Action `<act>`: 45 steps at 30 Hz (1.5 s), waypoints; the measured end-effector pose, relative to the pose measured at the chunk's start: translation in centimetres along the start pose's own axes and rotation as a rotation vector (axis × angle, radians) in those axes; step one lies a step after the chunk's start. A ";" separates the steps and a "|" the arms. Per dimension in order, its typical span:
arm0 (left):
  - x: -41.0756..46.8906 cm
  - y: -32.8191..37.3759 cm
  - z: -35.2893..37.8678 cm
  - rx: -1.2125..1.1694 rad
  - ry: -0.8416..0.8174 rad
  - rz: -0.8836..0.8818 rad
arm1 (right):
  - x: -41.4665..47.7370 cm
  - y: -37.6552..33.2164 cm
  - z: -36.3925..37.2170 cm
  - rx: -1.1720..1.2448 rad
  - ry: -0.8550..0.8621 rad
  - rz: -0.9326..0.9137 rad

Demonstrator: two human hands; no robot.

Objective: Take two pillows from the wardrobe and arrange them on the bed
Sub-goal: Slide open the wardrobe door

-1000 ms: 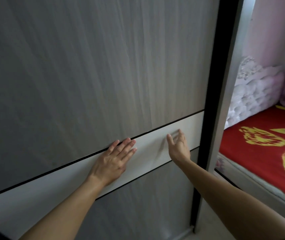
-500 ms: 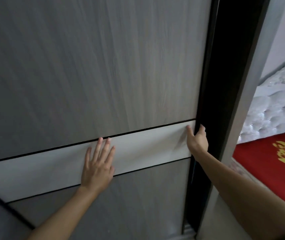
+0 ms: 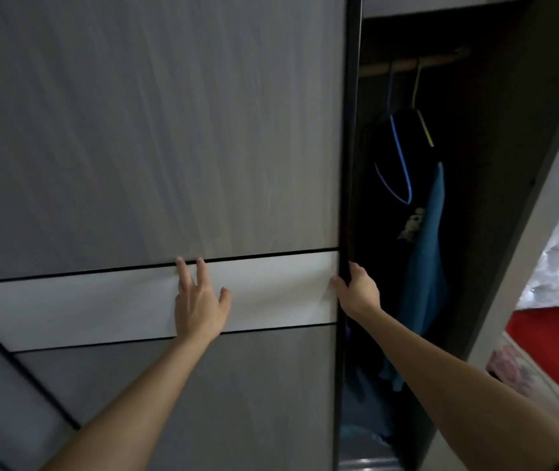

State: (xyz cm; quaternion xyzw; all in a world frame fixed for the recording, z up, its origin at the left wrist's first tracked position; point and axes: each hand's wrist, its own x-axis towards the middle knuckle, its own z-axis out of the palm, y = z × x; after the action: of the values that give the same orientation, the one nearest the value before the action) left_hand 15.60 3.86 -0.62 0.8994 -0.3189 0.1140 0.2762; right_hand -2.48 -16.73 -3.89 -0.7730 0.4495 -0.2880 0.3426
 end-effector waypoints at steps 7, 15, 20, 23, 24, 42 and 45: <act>2.3 -7.3 -2.9 -0.050 0.001 -0.112 | -1.9 -3.7 8.0 -0.236 -0.157 -0.087; 5.3 -16.8 -5.5 -0.021 0.053 -0.151 | -4.3 -9.3 16.9 -0.261 -0.227 -0.154; 6.4 -22.1 -6.8 -0.035 0.069 -0.168 | -5.9 -13.1 21.9 -0.314 -0.259 -0.216; 6.6 -24.2 -7.3 -0.042 0.055 -0.178 | -6.7 -15.5 24.6 -0.306 -0.289 -0.257; 6.7 -24.9 -7.4 -0.039 0.050 -0.182 | -6.9 -16.2 25.4 -0.299 -0.302 -0.264; 7.1 -31.8 -8.1 0.015 0.058 -0.151 | -9.7 -16.2 26.6 -0.570 -0.179 -0.460; 5.2 -30.1 -5.7 -0.028 0.097 -0.077 | -9.0 -13.9 26.0 -0.520 -0.227 -0.376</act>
State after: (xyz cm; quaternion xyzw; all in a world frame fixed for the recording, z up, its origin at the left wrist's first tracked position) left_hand 38.61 23.84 -6.76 0.9006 -0.2717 0.1423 0.3079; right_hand 20.14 3.38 -9.76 -0.9310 0.3166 -0.1341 0.1228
